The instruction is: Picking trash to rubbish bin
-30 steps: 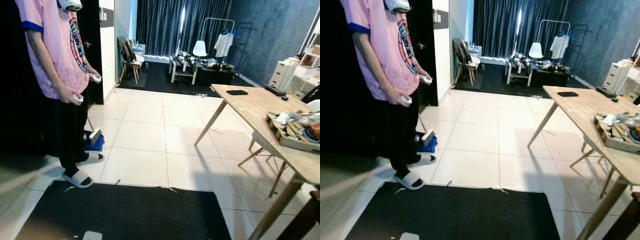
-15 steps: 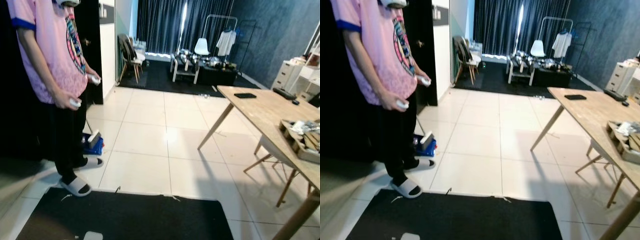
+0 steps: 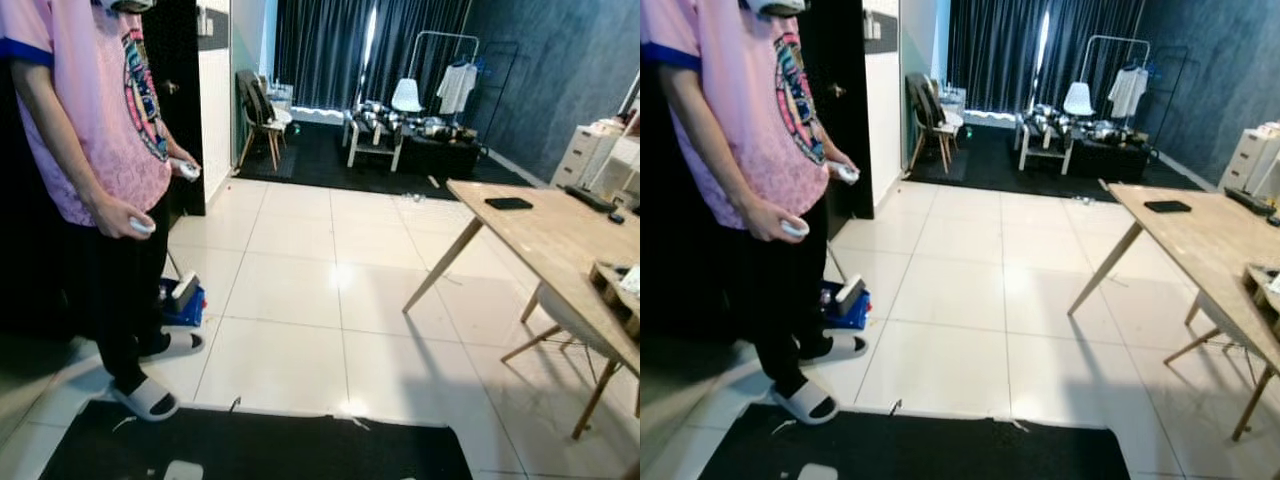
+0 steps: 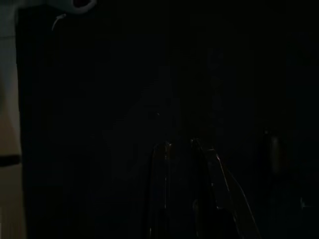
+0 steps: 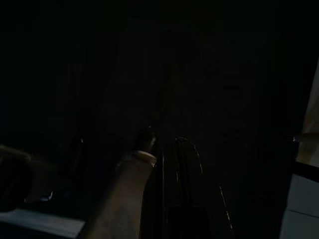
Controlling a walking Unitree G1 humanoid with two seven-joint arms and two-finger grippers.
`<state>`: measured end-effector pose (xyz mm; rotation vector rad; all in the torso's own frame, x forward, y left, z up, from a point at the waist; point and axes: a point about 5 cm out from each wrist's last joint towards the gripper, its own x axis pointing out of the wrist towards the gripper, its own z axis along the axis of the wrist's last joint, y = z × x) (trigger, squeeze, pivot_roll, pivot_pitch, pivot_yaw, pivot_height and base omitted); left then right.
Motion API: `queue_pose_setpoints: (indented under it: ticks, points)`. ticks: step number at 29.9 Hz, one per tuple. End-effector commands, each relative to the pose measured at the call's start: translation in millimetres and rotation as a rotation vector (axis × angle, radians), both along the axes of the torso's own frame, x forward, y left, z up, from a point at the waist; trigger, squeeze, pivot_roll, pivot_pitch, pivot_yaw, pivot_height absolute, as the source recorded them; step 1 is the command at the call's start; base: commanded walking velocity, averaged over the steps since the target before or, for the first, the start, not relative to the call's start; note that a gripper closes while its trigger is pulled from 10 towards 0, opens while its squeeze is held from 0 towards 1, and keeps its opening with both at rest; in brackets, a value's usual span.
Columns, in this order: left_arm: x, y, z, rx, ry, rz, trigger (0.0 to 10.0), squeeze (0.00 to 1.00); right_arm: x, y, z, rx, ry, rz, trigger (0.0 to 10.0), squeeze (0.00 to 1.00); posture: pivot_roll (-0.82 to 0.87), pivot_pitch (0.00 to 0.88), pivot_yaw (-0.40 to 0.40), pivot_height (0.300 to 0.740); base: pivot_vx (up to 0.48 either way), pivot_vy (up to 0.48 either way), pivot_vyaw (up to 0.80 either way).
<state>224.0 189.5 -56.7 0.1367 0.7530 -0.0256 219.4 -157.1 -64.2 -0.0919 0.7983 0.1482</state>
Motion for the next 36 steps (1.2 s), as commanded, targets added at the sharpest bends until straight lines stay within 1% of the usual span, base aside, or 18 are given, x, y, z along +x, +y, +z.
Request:
queue_pose_setpoints:
  ticks: [1,18,29,36]
  points:
    - [-2.2,-4.0,-2.0,-0.015,0.008,-0.003,10.0,0.0,-7.6,-9.2,-4.2,-0.009,0.025,-0.026,10.0,0.0,-0.03,0.074,-0.073,0.74,0.33,0.0,-0.8]
    - [-2.7,-3.1,-2.1,-0.013,0.011,-0.006,10.0,0.0,-10.1,-9.3,-5.6,-0.008,0.032,-0.032,10.0,0.0,-0.03,0.077,-0.068,0.74,0.324,0.0,-0.8]
    - [-4.9,-2.6,-3.3,-0.012,0.015,-0.011,10.0,0.0,-17.8,-13.4,-10.0,-0.033,0.061,-0.044,10.0,0.0,-0.03,0.082,-0.063,0.74,0.311,0.0,-0.8]
    - [-5.0,-2.2,-3.2,-0.01,0.016,-0.015,10.0,0.0,-18.5,-14.3,-10.4,-0.037,0.063,-0.05,10.0,0.0,-0.03,0.074,-0.058,0.74,0.302,0.0,-0.8]
